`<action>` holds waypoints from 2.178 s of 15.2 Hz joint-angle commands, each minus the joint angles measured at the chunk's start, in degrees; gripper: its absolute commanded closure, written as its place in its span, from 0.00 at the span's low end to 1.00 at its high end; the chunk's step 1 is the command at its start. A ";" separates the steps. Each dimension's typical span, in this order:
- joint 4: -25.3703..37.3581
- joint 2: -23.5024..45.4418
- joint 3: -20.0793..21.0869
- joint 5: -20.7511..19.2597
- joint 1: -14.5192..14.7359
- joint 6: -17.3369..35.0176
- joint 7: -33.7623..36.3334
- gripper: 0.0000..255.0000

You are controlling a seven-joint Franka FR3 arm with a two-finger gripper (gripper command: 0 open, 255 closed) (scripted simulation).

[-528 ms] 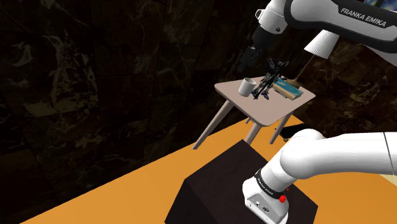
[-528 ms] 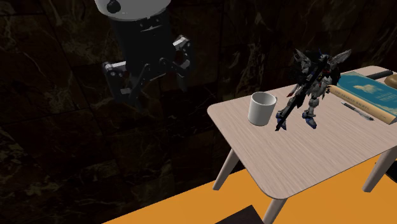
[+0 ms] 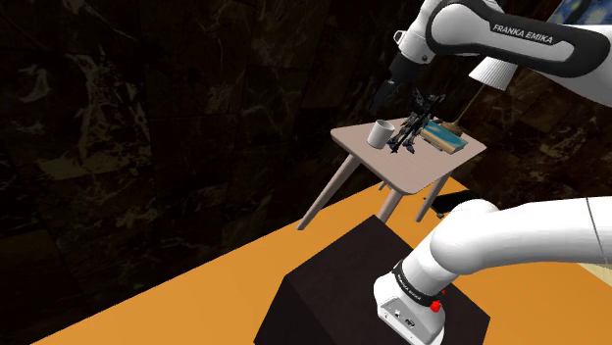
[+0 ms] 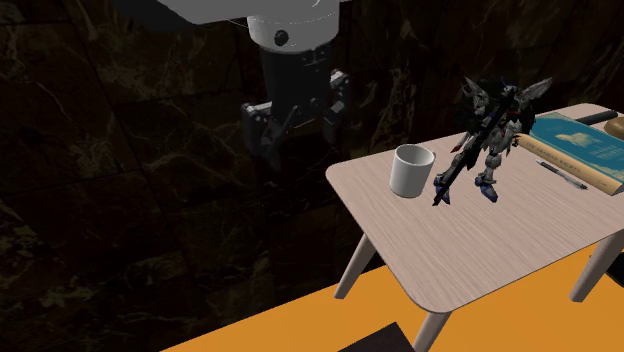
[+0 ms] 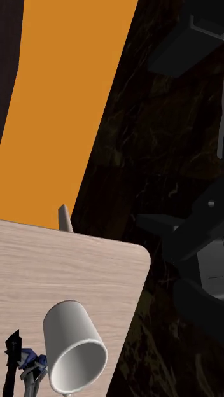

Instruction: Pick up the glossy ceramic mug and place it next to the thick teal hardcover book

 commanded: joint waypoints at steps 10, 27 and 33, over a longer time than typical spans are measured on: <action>2.54 12.51 -13.18 -1.85 -2.68 10.03 -13.72 0.00; 13.72 37.29 -26.67 9.10 -4.28 20.67 -33.97 0.00; 12.38 38.78 -26.78 10.12 -4.35 23.25 -34.69 0.00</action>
